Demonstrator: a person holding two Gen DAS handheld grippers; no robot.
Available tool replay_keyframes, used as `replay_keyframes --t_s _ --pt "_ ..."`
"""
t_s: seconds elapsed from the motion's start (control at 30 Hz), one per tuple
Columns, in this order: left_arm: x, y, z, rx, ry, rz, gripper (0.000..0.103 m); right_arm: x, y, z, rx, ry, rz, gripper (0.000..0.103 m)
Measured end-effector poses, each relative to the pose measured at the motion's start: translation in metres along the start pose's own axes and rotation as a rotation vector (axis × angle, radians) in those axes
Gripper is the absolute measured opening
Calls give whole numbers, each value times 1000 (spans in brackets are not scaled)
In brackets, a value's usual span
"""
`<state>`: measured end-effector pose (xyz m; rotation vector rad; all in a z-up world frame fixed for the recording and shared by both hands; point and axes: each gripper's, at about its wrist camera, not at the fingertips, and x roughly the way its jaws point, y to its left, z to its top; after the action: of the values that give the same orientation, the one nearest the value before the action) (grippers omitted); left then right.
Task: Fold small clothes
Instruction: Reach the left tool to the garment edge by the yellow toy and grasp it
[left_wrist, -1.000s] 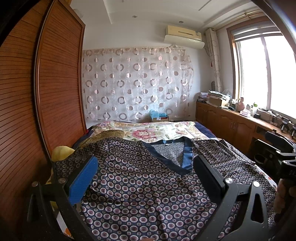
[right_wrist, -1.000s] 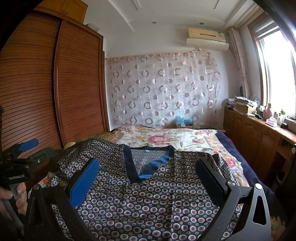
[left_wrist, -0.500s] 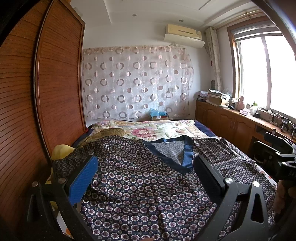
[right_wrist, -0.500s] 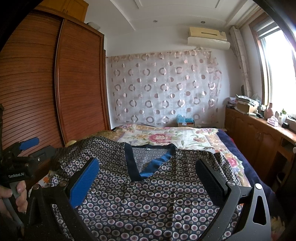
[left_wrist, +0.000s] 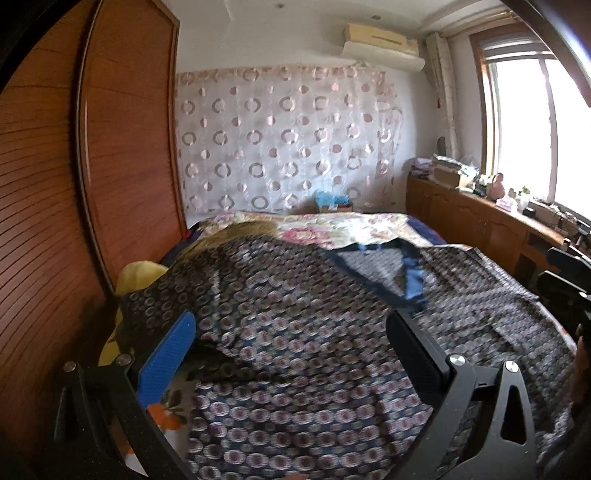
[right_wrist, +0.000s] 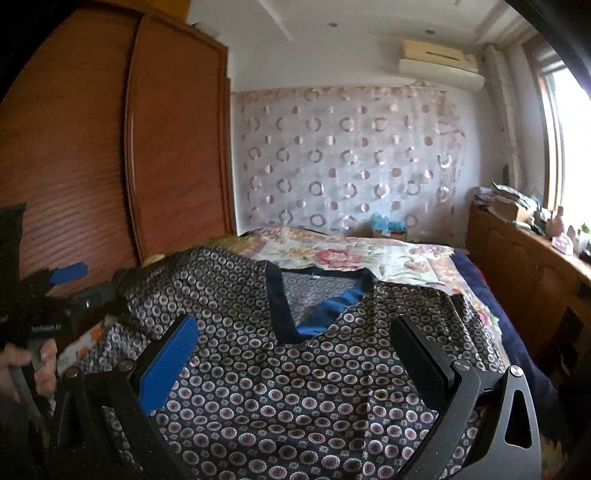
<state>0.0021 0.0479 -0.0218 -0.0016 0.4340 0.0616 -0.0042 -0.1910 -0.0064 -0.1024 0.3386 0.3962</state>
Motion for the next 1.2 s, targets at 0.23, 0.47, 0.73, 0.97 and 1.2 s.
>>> replay_keyframes --t_s 0.23,0.47,0.73,0.97,1.2 --pt "23 41 -17 -15 78 64 103 12 -1 -3 -24 57 18 103" --pt "42 77 -32 -28 163 105 103 28 -1 0 -44 111 30 103" --pt "55 102 -39 13 227 93 97 38 -3 -2 -59 184 44 103" --pt "89 111 -39 71 320 103 77 37 3 2 -77 196 56 103" --pt "104 115 -35 72 351 63 41 36 2 0 -74 193 57 103"
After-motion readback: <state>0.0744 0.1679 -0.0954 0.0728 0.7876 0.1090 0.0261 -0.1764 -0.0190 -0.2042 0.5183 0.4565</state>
